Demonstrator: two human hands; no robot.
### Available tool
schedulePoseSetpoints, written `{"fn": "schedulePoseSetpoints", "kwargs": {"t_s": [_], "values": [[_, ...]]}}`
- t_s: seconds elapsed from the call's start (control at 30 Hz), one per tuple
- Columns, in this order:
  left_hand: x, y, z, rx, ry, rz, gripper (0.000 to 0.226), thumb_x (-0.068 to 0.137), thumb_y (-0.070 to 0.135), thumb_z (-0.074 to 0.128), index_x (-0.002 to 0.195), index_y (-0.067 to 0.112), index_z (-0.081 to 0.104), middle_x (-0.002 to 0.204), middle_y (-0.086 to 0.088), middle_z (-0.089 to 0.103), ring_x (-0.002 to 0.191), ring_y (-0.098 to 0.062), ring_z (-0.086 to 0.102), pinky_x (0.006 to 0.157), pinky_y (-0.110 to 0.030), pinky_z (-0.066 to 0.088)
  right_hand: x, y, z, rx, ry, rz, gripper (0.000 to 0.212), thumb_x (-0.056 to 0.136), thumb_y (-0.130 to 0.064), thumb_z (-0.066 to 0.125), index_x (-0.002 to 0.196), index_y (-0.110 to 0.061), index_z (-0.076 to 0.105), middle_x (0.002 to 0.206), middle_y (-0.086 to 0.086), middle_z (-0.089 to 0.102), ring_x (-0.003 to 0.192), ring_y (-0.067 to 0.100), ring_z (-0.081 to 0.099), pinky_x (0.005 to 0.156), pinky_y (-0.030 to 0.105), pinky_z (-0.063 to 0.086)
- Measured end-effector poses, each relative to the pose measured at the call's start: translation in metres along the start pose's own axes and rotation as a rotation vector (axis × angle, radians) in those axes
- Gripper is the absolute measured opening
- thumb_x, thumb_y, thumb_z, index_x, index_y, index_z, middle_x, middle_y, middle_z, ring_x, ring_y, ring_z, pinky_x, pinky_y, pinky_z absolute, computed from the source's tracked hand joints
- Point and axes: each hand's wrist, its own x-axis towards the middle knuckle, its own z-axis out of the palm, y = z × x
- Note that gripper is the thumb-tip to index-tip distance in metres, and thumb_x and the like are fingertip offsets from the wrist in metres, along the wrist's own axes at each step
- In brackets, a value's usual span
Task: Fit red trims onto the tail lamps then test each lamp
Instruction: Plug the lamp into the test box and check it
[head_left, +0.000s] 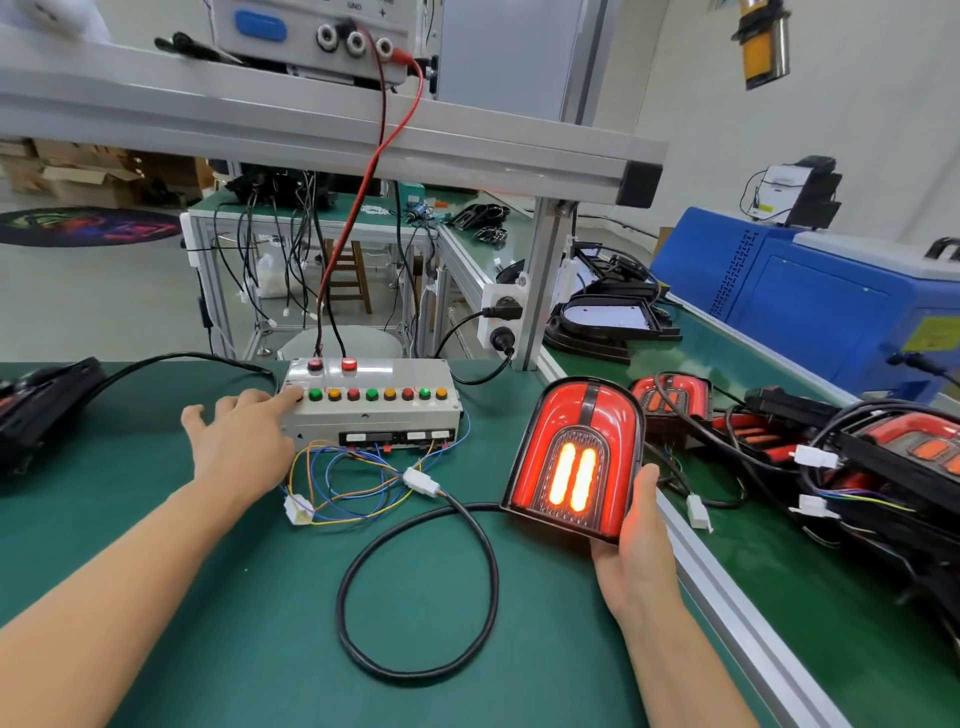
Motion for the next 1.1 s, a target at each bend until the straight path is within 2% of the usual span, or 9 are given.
{"fn": "schedulePoseSetpoints", "kwargs": {"t_s": [0.4,0.57,0.87,0.97,1.1], "values": [[-0.001,0.002,-0.002,0.007,-0.004,-0.016,0.062,0.085,0.011,0.047,0.141,0.036,0.039,0.137,-0.004,0.047,0.128,-0.025,0.036,0.110,-0.046,0.009,-0.003,-0.001,0.001,-0.025,0.007,-0.012,0.046,0.098,-0.057,0.032,0.117,-0.029,0.064,0.102,-0.003,0.075,0.091,0.007,0.071,0.079,0.030,0.050],[-0.004,0.004,-0.002,0.001,0.010,-0.021,0.061,0.086,0.013,0.048,0.142,0.036,0.039,0.140,-0.003,0.043,0.130,-0.024,0.031,0.111,-0.048,0.007,-0.003,-0.002,0.003,-0.029,-0.009,-0.023,0.046,0.097,-0.058,0.033,0.109,-0.030,0.067,0.101,-0.004,0.075,0.090,0.006,0.071,0.078,0.029,0.049],[-0.006,0.004,0.000,-0.007,-0.007,-0.041,0.063,0.084,0.012,0.048,0.140,0.038,0.040,0.147,-0.003,0.035,0.135,-0.025,0.023,0.111,-0.050,0.007,-0.002,-0.002,0.003,-0.032,-0.012,-0.022,0.045,0.096,-0.059,0.034,0.113,-0.031,0.066,0.102,-0.006,0.075,0.091,0.005,0.071,0.077,0.029,0.049],[-0.009,0.011,-0.005,0.055,0.001,-0.017,0.065,0.084,0.015,0.050,0.144,0.033,0.033,0.152,-0.004,0.025,0.139,-0.025,0.014,0.112,-0.053,0.005,-0.001,-0.002,0.001,-0.040,-0.016,-0.030,0.044,0.098,-0.058,0.034,0.111,-0.031,0.066,0.101,-0.007,0.075,0.091,0.005,0.071,0.077,0.029,0.049],[-0.021,0.042,-0.007,0.026,-0.009,0.089,0.070,0.091,0.020,0.045,0.151,0.032,0.010,0.159,-0.001,0.005,0.145,-0.024,0.001,0.113,-0.058,0.000,0.000,-0.001,0.002,-0.049,-0.021,-0.020,0.046,0.098,-0.058,0.034,0.114,-0.029,0.066,0.104,-0.007,0.075,0.093,0.006,0.070,0.083,0.031,0.050]]}}
